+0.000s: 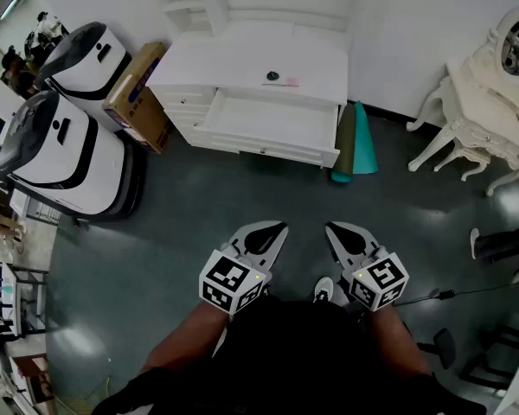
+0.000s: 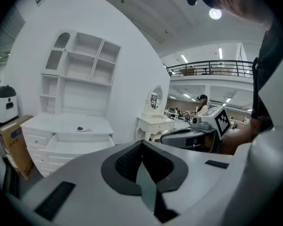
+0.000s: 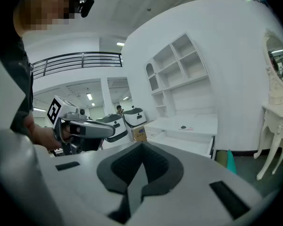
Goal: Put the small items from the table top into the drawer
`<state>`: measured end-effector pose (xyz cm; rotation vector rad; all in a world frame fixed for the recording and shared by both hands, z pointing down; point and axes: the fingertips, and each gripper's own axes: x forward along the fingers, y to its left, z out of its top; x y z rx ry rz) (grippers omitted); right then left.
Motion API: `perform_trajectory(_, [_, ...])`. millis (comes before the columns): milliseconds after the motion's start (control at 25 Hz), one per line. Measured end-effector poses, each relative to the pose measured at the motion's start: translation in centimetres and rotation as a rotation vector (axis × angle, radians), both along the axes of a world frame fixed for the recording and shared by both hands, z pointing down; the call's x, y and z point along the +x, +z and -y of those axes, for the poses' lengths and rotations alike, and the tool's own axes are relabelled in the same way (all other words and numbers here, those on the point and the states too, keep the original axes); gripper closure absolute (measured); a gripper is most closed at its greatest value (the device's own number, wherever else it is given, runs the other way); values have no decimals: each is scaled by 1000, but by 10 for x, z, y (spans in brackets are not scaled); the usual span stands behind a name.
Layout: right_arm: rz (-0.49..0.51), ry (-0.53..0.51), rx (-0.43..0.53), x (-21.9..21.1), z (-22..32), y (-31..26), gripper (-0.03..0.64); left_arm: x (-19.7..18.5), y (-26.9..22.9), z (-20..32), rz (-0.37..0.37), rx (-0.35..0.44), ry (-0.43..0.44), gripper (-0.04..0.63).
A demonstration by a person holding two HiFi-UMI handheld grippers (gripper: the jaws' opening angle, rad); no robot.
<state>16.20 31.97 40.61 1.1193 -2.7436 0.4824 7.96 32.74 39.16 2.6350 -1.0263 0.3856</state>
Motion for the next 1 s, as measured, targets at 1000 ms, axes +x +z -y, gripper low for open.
perform_trajectory(1000, [-17, -51, -5, -23, -2, 7, 591, -12, 21, 7, 40, -75, -29, 592])
